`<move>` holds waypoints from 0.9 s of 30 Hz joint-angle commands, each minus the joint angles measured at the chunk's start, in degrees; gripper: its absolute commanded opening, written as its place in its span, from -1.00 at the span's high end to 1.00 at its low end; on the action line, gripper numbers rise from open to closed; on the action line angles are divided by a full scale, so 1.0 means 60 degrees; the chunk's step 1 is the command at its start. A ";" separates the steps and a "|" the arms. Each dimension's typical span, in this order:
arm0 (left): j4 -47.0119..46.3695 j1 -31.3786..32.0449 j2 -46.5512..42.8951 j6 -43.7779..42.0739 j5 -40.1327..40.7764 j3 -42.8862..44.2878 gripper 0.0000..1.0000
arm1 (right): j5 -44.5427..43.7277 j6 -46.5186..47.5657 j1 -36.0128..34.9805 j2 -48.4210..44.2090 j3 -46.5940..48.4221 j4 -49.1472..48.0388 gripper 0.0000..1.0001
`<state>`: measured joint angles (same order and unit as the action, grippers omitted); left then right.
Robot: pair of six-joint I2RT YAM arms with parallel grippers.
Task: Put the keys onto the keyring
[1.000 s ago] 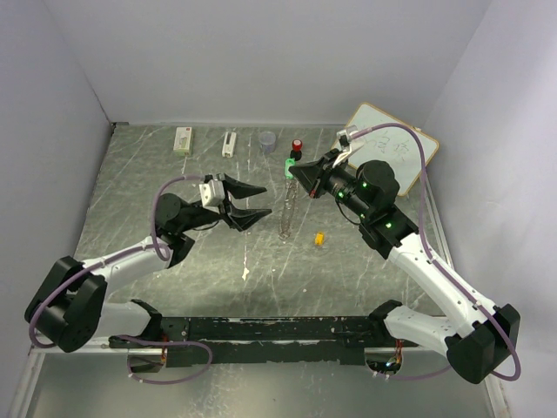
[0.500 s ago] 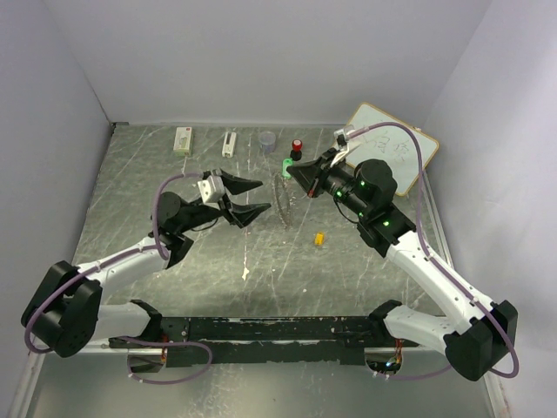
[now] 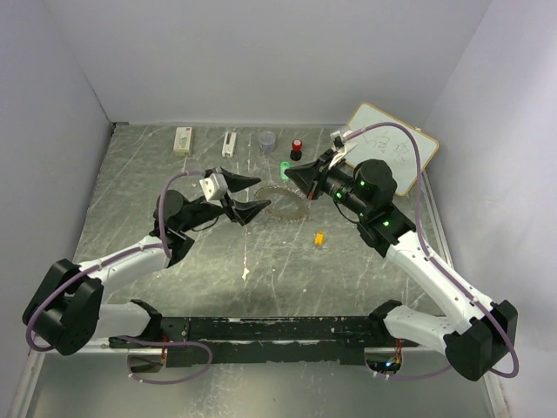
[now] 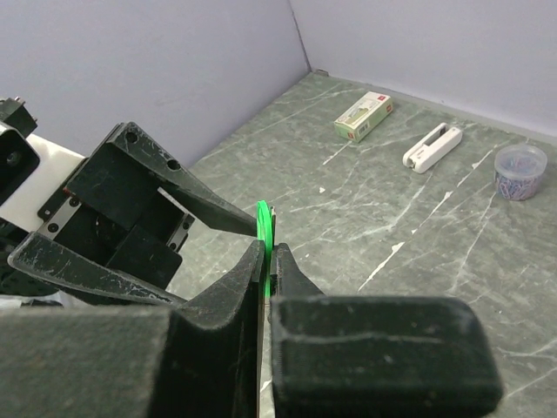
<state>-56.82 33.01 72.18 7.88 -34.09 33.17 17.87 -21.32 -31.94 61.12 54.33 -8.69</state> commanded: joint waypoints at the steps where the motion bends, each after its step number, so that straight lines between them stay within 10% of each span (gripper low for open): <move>1: 0.0440 0.0049 -0.0278 -0.0876 0.0026 0.0286 -0.51 | 0.0418 0.0291 0.0035 -0.0098 0.0205 -0.0248 1.00; 20: -0.0120 0.0106 0.1995 -0.0134 -0.1879 0.1528 -0.36 | 0.1022 0.0415 0.0050 0.0045 0.0381 -0.0065 1.00; 22: -0.0281 0.0108 0.1957 0.0004 -0.1905 0.1381 -0.23 | 0.1022 0.0419 0.0041 0.0059 0.0387 -0.0065 1.00; 27: -0.0012 0.0108 0.1868 0.0109 -0.2104 0.1399 0.86 | 0.0979 0.0436 0.0051 0.0098 0.0375 -0.0075 1.00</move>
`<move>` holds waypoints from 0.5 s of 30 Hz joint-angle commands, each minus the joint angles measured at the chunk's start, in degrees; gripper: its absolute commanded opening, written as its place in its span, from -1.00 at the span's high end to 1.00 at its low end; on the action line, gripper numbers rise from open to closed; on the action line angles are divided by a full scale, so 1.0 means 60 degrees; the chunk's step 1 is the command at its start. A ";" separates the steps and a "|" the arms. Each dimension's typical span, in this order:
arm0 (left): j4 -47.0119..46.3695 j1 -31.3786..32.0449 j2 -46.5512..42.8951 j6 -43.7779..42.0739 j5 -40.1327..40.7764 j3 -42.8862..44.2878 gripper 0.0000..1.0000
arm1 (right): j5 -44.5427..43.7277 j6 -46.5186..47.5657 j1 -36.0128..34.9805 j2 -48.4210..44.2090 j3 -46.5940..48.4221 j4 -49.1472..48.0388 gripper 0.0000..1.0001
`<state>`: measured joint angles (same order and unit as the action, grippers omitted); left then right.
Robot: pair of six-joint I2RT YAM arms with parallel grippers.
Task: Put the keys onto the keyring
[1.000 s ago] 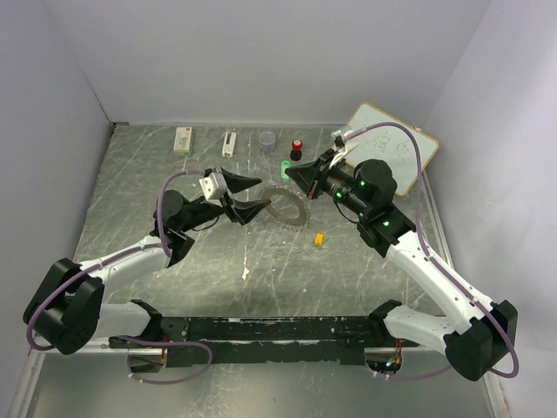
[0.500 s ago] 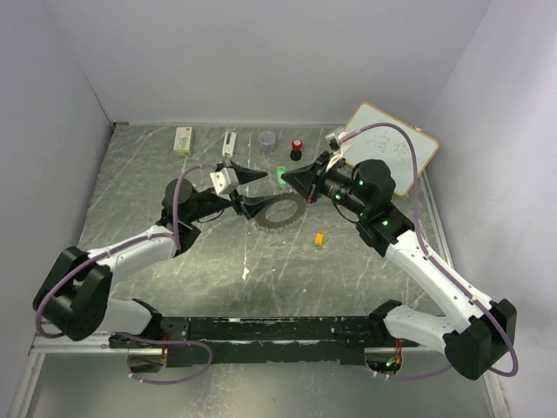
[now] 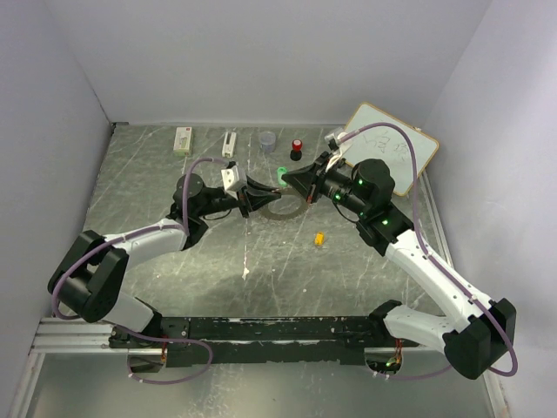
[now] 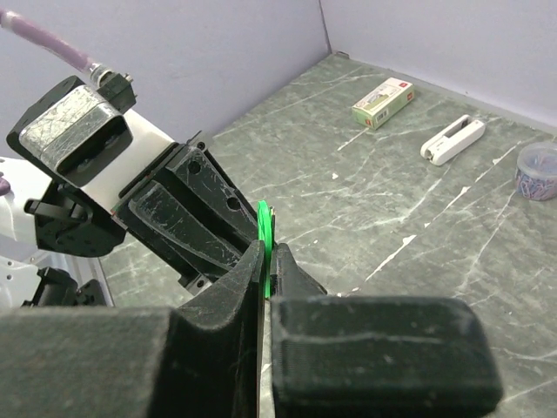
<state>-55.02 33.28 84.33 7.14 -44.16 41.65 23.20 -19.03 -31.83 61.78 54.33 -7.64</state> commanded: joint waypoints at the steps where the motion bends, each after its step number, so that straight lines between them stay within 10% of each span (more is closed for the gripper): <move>1: -0.0307 0.0060 -0.0206 0.0263 -0.0390 -0.0040 0.86 | 0.0077 0.0062 0.0031 0.0003 0.0364 -0.0250 1.00; 15: 0.0521 0.0053 -0.1418 0.1375 0.2502 -0.0180 0.86 | -0.0351 0.0261 0.0058 -0.0077 -0.0104 0.0079 1.00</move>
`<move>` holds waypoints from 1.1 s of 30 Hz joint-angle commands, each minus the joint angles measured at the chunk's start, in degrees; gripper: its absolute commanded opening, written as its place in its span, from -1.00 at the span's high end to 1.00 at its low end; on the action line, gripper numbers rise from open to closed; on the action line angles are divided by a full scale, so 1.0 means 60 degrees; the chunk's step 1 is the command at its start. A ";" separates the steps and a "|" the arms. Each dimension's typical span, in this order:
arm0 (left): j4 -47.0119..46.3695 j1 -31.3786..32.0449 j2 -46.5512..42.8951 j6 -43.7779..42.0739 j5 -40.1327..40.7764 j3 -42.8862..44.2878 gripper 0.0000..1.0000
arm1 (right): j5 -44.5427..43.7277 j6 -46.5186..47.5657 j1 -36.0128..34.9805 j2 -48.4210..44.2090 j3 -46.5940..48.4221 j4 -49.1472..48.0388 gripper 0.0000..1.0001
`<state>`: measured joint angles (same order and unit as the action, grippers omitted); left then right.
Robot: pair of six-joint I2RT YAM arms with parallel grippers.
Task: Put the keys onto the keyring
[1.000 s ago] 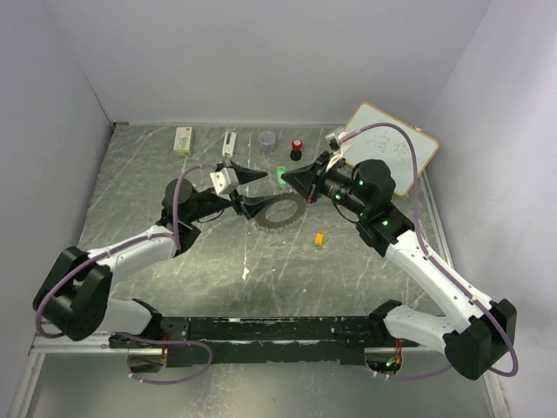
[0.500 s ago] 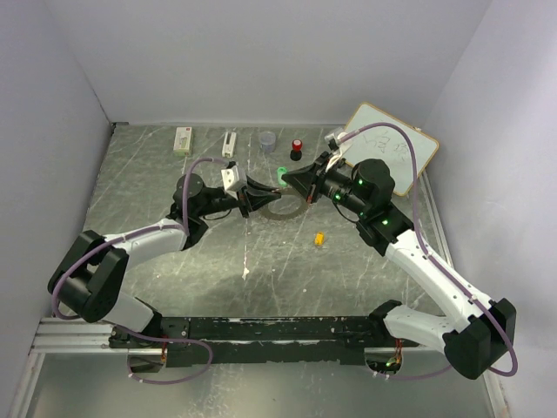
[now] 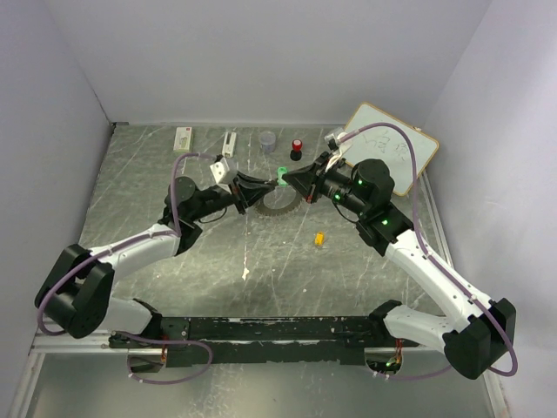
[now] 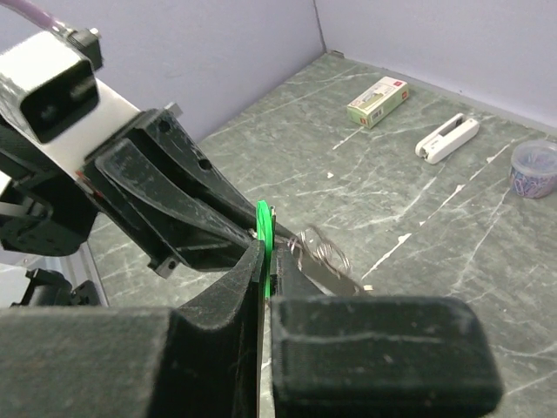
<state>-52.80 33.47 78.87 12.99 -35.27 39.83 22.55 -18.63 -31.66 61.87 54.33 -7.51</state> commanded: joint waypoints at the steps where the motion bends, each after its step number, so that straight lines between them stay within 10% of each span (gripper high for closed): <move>1: 0.0277 0.0030 -0.0594 0.0396 0.1191 0.0144 0.86 | -0.0313 0.0211 0.0039 -0.0127 -0.0150 0.0095 1.00; 33: 0.0946 0.0031 -0.1526 0.0145 0.2001 -0.0450 0.87 | -0.1701 -0.0082 0.0282 -0.1023 -0.0328 0.0077 1.00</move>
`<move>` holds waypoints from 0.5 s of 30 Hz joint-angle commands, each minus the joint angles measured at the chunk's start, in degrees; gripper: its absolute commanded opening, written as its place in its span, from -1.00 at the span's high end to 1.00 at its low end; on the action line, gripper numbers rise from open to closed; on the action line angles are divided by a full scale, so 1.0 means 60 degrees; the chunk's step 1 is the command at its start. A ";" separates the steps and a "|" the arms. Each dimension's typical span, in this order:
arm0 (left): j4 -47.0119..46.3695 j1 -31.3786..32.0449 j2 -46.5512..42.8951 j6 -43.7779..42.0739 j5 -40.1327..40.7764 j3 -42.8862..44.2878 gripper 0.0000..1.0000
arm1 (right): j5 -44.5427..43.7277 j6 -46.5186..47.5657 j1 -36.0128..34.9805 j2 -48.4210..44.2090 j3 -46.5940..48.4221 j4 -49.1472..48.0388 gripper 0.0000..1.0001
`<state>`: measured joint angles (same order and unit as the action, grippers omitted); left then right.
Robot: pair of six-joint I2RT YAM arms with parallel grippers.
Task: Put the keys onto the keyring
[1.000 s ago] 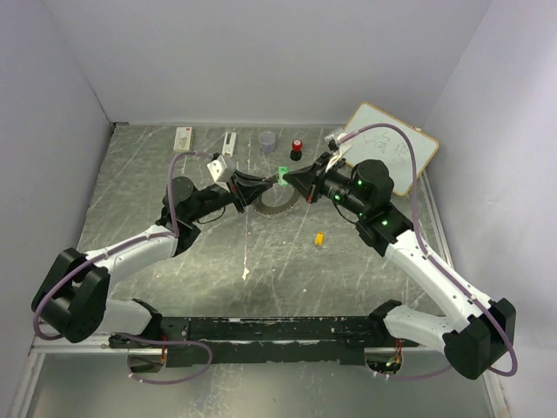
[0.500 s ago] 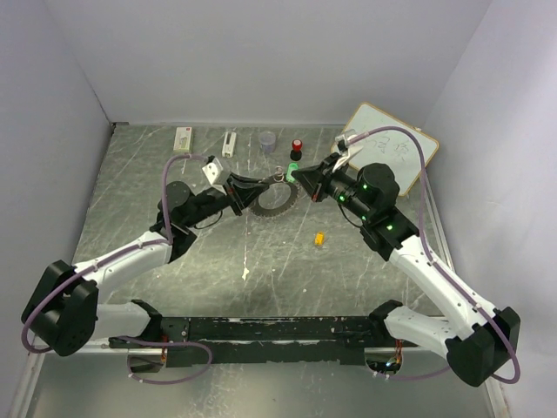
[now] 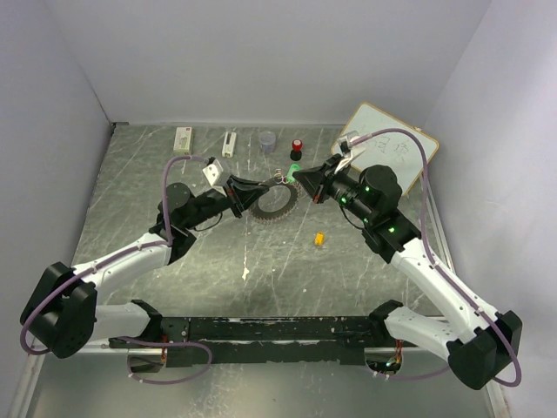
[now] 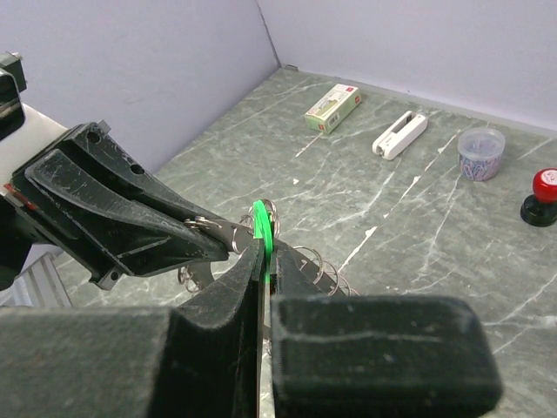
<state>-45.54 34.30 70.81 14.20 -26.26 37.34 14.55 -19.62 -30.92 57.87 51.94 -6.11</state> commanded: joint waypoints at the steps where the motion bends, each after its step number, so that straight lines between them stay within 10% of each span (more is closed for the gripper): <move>1: -0.0282 -0.0107 -0.0172 -0.0041 0.0474 -0.0049 0.86 | -0.0338 0.0077 0.0161 -0.0383 0.0080 -0.0187 1.00; 15: -0.1340 -0.0093 0.0035 0.0613 0.0428 -0.0728 0.86 | 0.0212 0.0116 0.0173 -0.0096 0.0355 -0.0891 1.00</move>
<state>-48.99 34.39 70.83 15.79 -26.39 34.94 16.05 -19.59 -30.92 57.47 51.96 -6.55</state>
